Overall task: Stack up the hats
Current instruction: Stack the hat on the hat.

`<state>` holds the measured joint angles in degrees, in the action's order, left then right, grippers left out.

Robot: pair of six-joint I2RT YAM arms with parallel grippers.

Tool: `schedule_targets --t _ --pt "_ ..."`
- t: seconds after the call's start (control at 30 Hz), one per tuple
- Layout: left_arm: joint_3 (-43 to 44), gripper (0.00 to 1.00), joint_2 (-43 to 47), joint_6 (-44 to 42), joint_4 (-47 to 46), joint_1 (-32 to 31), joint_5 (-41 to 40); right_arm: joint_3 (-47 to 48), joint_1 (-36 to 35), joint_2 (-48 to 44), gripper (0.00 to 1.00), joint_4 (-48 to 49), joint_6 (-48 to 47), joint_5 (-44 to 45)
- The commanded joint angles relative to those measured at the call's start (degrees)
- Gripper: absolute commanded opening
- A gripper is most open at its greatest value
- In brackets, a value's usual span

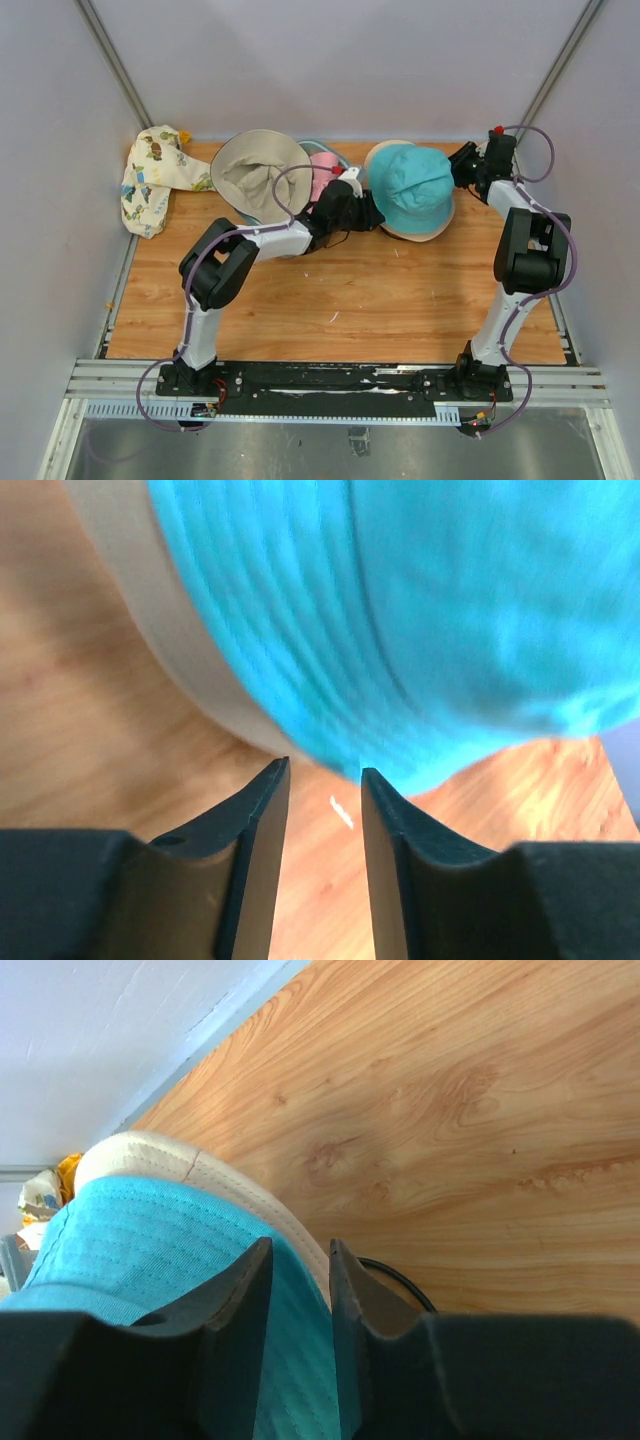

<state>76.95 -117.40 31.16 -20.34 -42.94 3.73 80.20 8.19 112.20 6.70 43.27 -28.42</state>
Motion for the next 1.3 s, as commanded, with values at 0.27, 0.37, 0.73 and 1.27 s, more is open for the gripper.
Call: schedule_targets --t 0.27,0.37,0.73,1.27 --pt "-8.71 0.52 8.3 2.87 6.46 -0.5 -3.35 -5.02 0.86 -7.73 0.55 0.75 0.57 2.44" --pt "-9.24 0.52 10.48 2.78 6.67 -0.15 -3.38 -7.34 1.91 -10.12 0.57 1.02 1.21 3.32" --pt "-6.88 0.57 19.0 1.3 10.9 1.53 -4.47 -19.07 6.48 -21.82 0.62 4.44 4.3 4.93" --pt "11.36 0.64 10.61 4.15 11.6 12.74 12.5 -41.62 8.53 -44.92 0.66 10.29 10.45 3.34"
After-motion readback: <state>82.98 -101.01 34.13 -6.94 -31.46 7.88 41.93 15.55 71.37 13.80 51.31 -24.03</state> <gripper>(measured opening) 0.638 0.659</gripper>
